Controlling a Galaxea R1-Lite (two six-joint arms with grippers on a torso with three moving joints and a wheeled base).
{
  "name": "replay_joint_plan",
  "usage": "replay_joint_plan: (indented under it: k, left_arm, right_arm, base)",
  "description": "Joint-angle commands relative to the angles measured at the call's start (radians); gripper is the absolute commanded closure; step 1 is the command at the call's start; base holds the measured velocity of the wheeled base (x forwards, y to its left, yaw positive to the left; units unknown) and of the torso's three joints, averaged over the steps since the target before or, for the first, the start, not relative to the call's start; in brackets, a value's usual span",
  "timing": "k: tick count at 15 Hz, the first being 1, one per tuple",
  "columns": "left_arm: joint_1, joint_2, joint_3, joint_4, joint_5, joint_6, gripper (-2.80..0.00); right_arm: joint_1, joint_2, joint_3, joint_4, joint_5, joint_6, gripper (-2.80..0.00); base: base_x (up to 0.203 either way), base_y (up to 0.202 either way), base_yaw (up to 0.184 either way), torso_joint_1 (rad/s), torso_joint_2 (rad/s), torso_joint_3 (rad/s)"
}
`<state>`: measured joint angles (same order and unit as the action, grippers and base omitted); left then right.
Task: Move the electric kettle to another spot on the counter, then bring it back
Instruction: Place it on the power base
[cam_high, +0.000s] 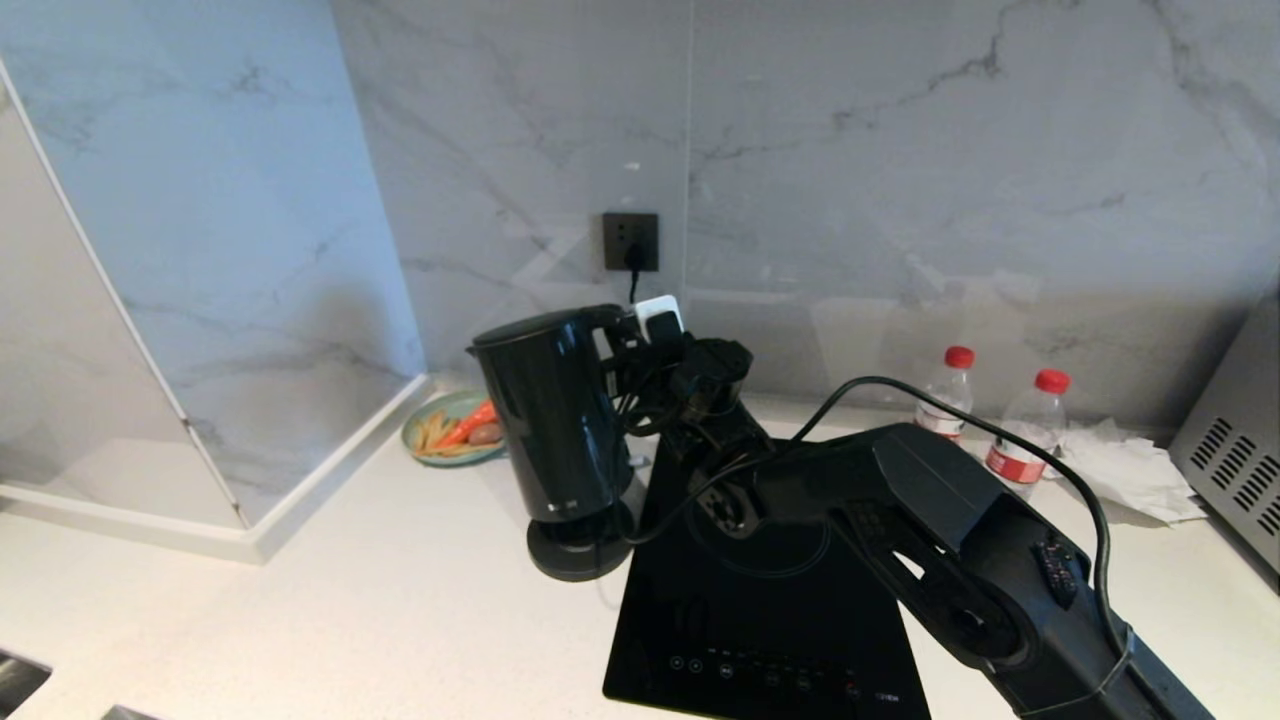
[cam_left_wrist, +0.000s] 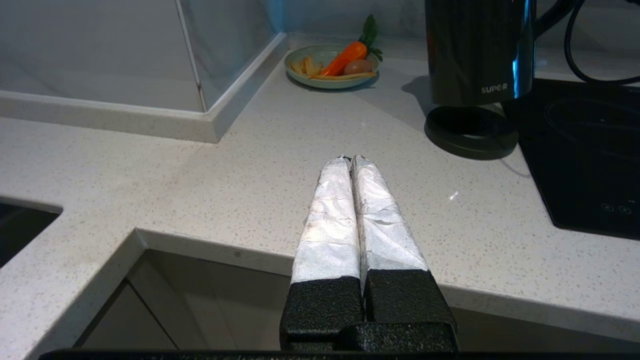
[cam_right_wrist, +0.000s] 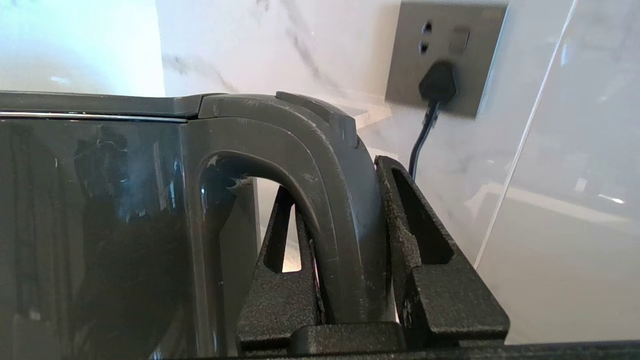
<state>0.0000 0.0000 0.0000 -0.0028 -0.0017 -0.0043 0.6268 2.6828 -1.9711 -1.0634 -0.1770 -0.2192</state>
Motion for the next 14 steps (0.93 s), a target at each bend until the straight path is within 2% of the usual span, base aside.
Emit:
replay_joint_plan:
  k: [1, 6, 9, 12, 14]
  left_arm:
    - [0.0, -0.002, 0.003, 0.0, 0.0, 0.0, 0.0]
    - [0.0, -0.002, 0.003, 0.0, 0.0, -0.001, 0.0]
    - [0.0, -0.002, 0.003, 0.0, 0.0, 0.0, 0.0]
    - [0.0, -0.002, 0.003, 0.0, 0.0, 0.0, 0.0]
    - [0.0, -0.002, 0.003, 0.0, 0.0, 0.0, 0.0]
  right_arm:
    - [-0.001, 0.029, 0.0, -0.017, -0.002, 0.0, 0.0]
    - [0.011, 0.047, 0.0, -0.049, -0.007, 0.0, 0.0]
    - [0.028, 0.05, 0.015, -0.083, -0.04, -0.001, 0.0]
    - [0.041, 0.021, 0.084, -0.113, -0.045, -0.002, 0.0]
    - [0.048, -0.014, 0.176, -0.129, -0.044, -0.001, 0.0]
  base:
    - [0.0, 0.0, 0.0, 0.0, 0.0, 0.0]
    - [0.0, 0.0, 0.0, 0.0, 0.0, 0.0]
    - [0.0, 0.0, 0.0, 0.0, 0.0, 0.0]
    - [0.0, 0.0, 0.0, 0.0, 0.0, 0.0]
    - [0.0, 0.0, 0.0, 0.0, 0.0, 0.0]
